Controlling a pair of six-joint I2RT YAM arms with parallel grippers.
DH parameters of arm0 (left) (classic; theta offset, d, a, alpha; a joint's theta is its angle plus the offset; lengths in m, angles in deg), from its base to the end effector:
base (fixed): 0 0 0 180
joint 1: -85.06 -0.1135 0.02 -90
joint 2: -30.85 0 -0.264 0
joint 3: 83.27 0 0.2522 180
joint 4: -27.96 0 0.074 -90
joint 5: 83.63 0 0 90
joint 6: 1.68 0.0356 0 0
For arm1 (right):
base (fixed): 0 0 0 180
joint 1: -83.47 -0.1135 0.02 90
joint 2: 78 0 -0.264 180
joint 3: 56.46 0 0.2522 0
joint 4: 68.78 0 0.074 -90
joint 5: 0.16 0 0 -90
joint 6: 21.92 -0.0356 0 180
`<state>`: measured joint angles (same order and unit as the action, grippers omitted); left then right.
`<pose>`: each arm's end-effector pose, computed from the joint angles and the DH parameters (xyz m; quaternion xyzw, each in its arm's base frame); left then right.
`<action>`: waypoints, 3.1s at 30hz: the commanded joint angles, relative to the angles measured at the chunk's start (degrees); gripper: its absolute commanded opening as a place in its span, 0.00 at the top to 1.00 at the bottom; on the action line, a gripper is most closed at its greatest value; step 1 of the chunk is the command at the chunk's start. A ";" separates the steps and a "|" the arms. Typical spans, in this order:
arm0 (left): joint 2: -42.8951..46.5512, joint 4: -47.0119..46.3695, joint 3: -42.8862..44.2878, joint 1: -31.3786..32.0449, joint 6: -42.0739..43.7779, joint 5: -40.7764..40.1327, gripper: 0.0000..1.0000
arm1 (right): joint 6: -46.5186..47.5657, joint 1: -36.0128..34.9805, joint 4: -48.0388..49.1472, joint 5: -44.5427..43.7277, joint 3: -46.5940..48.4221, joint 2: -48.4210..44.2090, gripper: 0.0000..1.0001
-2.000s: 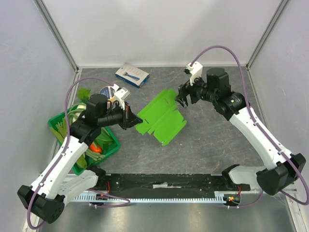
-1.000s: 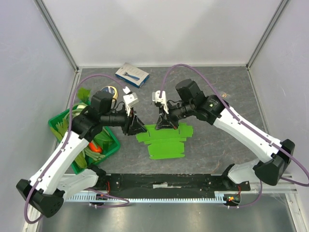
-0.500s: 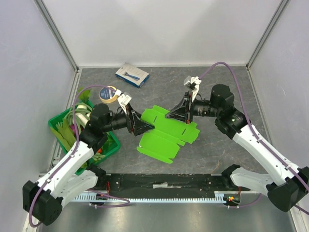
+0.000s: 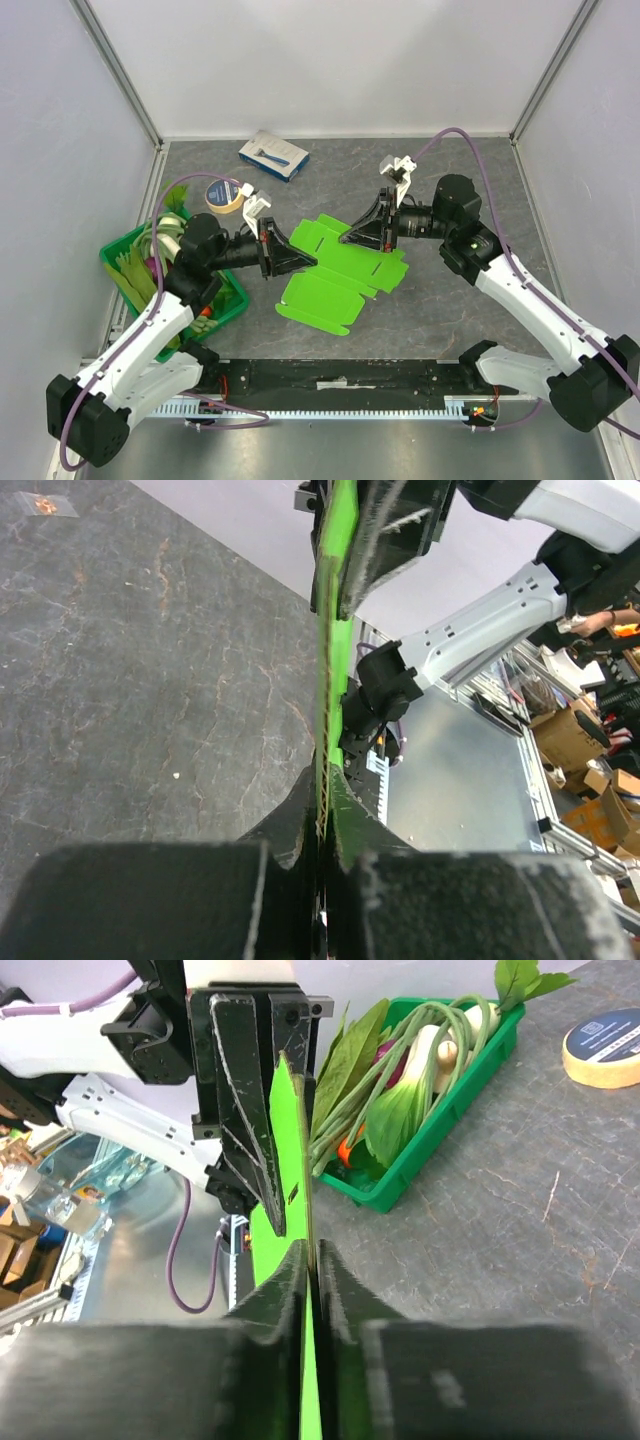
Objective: Fold the paper box
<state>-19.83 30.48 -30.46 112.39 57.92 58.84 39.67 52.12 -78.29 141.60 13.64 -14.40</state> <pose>0.1651 -0.1171 0.3265 0.2944 0.6445 -0.5798 0.4022 0.1982 0.1535 0.3735 -0.3171 0.6448 0.5831 0.3792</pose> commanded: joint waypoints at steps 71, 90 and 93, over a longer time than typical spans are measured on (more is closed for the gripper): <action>-4.25 -5.45 11.31 -13.54 -17.51 18.54 0.82 | 0.72 -6.18 1.90 5.18 5.36 2.85 1.00; -7.33 -13.96 14.04 -7.56 -20.93 20.48 0.69 | -0.86 -6.79 4.36 7.82 3.52 4.43 1.00; -7.86 -15.65 13.95 -7.29 -22.87 21.71 0.66 | -0.78 -6.79 4.10 6.77 3.34 4.35 1.00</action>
<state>-27.41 21.19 -18.77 104.50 39.94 77.26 39.11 45.39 -76.04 148.90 16.61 -10.27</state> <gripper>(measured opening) 0.326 0.012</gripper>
